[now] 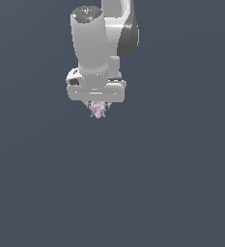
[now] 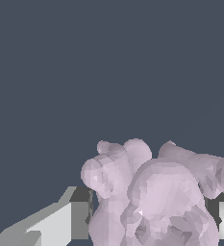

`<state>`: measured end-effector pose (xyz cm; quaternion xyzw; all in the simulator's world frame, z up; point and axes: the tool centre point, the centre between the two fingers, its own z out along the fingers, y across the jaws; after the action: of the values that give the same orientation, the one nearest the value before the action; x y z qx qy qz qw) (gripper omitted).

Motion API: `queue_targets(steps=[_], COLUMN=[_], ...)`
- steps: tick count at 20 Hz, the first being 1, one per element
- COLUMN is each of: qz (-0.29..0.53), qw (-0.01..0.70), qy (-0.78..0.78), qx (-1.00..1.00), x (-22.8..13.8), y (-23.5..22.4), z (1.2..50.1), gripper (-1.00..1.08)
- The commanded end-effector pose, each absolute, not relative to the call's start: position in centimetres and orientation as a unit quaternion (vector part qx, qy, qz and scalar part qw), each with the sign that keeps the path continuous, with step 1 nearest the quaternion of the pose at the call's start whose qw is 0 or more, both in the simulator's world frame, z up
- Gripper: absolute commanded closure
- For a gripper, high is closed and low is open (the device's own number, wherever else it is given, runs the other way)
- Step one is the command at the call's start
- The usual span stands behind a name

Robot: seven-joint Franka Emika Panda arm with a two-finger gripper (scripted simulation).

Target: Pick up the object and move it to a goal position.

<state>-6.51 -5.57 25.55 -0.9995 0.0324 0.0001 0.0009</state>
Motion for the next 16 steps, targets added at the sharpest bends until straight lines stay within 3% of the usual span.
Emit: queue_targets(steps=[1,16], qz=[0.000,0.000], qw=[0.001,0.001], qy=[0.032,0.032], qx=[-0.999,-0.999], x=[-8.0,-13.7], y=[-6.6,-10.8], z=[27.6,36.0], gripper=[1.08,1.08])
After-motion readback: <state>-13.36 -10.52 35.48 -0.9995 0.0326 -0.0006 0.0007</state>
